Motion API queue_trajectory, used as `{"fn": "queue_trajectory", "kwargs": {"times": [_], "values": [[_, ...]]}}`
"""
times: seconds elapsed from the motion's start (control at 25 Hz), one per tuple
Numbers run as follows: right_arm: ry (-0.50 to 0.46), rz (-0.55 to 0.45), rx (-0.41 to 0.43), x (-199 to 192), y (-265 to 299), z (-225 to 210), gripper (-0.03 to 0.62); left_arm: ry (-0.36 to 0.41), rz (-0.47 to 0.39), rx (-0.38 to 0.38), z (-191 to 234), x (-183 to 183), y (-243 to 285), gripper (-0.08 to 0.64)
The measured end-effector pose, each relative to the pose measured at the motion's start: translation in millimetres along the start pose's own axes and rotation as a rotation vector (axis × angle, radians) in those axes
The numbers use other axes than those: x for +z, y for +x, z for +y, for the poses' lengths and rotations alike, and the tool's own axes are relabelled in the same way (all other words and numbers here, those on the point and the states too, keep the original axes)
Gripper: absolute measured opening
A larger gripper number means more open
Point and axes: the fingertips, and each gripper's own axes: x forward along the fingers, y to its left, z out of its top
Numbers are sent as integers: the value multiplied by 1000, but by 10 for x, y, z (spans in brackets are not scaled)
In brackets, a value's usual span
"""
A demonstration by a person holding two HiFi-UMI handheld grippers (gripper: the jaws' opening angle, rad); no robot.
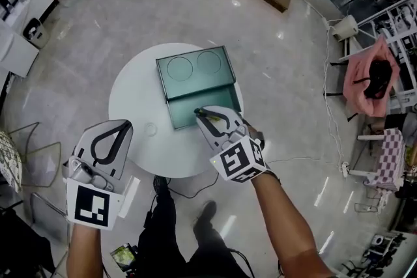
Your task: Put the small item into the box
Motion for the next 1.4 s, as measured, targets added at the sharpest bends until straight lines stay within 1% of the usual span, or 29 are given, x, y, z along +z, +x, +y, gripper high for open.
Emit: {"fn": "queue_trajectory", "kwargs": {"times": [0.2,0.32,0.56,0.84,1.04,1.24,1.4], "values": [[-23,33,5,-266,284,54,78,-27,14,-3,-30,-252,109,18],[-44,54,13,-362,430,141,78,-40,20,-5,-44,-414,106,18],[-166,93,33,-472,648,291,80,-49,21,-7,-5,-638,101,18],[-197,103,49,-644,592,150,80,-59,28,-5,-42,-535,293,18],[-211,114,56,-566,694,341,80,-60,20,1,15,-658,128,18],[-220,115,72,-495,593,388,103,-47,11,21,44,-511,7,18],[-232,111,77,-361,430,368,104,-37,2,30,60,-305,-95,18]]}}
